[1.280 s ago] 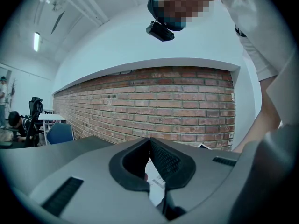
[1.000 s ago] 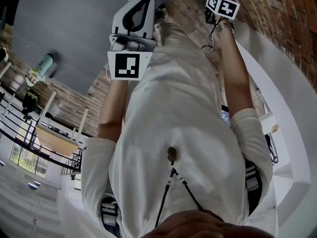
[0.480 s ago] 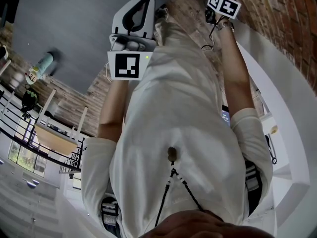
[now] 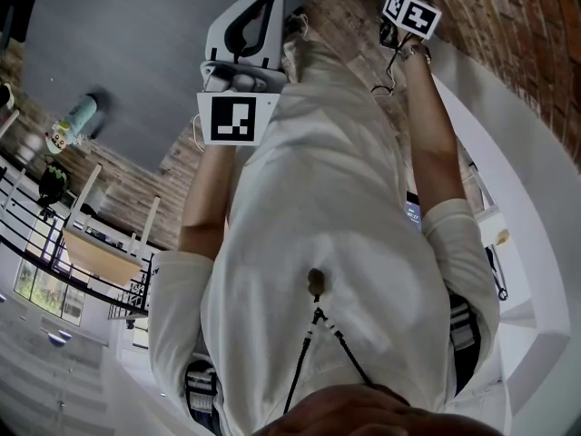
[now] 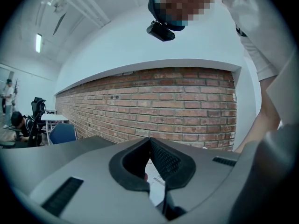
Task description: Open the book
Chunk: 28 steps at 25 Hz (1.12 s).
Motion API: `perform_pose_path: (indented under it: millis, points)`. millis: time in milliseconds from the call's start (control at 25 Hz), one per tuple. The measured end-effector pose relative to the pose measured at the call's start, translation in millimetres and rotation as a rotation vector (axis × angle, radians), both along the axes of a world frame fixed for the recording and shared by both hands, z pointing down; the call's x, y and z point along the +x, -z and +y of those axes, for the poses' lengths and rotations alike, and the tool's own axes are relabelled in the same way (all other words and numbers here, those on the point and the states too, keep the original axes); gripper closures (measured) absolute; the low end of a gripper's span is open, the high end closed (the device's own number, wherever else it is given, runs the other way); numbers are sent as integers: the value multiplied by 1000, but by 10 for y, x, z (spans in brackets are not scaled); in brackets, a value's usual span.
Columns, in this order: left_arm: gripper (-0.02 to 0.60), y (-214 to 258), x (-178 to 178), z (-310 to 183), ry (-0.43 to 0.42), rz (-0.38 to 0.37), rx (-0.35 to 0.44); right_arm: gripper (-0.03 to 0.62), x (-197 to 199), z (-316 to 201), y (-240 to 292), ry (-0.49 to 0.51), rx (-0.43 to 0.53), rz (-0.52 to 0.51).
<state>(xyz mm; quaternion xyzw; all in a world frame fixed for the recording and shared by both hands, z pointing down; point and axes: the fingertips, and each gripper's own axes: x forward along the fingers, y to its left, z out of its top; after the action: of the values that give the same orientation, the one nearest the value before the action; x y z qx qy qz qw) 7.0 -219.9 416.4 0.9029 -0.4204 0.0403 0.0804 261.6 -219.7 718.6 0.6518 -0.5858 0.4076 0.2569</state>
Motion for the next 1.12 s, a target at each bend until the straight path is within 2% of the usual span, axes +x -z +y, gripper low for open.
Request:
perform_pose_path:
  millis: [280,600,1120]
  points:
    - [560,63,-16,59,-11,10,14,548,-78,117,189,2,40,-6]
    - [559,262,11,175,-15,52,40,559,-391,110,783,63,169,-29]
    - [559,667,-123,384,12,59,103,559,-987,75,1961,215,416,-103]
